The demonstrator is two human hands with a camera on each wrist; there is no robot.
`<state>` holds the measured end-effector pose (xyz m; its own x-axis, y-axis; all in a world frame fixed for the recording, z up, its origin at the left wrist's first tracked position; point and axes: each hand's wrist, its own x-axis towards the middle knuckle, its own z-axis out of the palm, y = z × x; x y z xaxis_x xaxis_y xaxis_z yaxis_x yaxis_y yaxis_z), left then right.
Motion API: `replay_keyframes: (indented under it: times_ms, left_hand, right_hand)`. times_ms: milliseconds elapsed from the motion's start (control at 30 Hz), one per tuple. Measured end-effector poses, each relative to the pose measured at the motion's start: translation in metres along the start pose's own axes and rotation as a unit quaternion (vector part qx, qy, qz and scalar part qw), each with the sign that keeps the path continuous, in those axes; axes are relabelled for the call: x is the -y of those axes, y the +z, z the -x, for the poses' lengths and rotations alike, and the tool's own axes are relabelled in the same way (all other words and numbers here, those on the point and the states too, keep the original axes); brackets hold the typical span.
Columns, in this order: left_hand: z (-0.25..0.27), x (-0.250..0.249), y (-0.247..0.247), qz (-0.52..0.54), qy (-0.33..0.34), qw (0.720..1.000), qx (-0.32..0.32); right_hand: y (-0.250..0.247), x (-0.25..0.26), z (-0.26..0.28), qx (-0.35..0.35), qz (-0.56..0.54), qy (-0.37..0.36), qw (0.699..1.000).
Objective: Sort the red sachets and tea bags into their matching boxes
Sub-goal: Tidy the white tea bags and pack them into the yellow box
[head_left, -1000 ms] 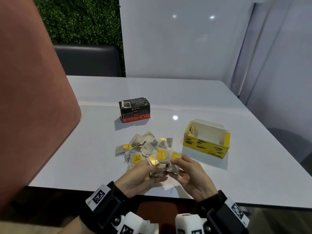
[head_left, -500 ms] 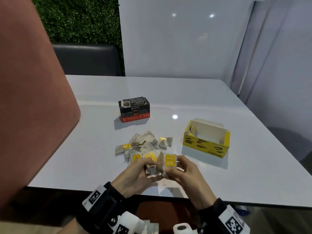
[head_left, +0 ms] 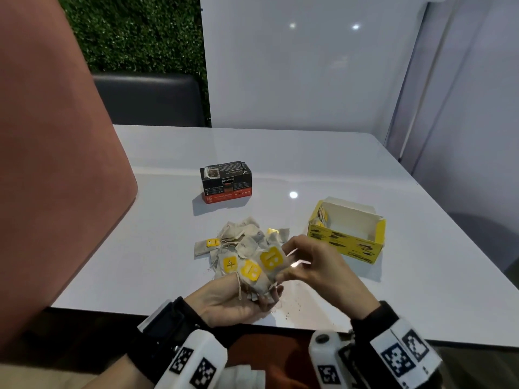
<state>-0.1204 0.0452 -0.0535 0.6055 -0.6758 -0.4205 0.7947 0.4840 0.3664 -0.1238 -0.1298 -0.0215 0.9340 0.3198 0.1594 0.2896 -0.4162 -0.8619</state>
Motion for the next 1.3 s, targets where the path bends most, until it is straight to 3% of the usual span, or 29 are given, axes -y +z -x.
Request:
replay_keyframes:
  times_ms: [100, 200, 400, 667, 767, 900, 1033, 1300]
  left_hand:
    - [0.000, -0.002, 0.000, -0.019, -0.021, 0.999, -0.019]
    - [-0.004, -0.001, 0.003, -0.036, -0.030, 0.999, -0.021]
    - [-0.010, 0.003, 0.002, -0.029, -0.039, 0.999, 0.020]
    - [-0.010, 0.008, 0.005, -0.075, 0.025, 0.995, -0.066]
    - [-0.009, 0.007, 0.005, -0.076, 0.065, 0.991, -0.091]
    - [-0.011, 0.009, 0.003, -0.082, 0.097, 0.987, -0.095]
    - [-0.013, 0.009, 0.005, -0.092, 0.110, 0.988, -0.052]
    - [-0.013, 0.006, 0.003, -0.083, 0.117, 0.986, -0.085]
  right_hand:
    - [-0.010, 0.010, -0.003, 0.048, 0.098, -0.048, 0.993]
    - [-0.012, 0.012, -0.008, 0.068, 0.142, -0.049, 0.986]
    - [-0.002, 0.002, -0.008, 0.102, 0.055, 0.032, 0.993]
    - [0.003, 0.002, -0.007, 0.116, 0.088, 0.069, 0.987]
    - [-0.002, 0.004, -0.008, 0.071, -0.033, 0.077, 0.994]
    - [-0.002, 0.000, -0.010, -0.039, -0.229, 0.144, 0.962]
    - [0.019, -0.005, -0.003, -0.065, -0.182, 0.179, 0.965]
    - [0.034, -0.001, 0.002, -0.115, -0.131, 0.147, 0.974]
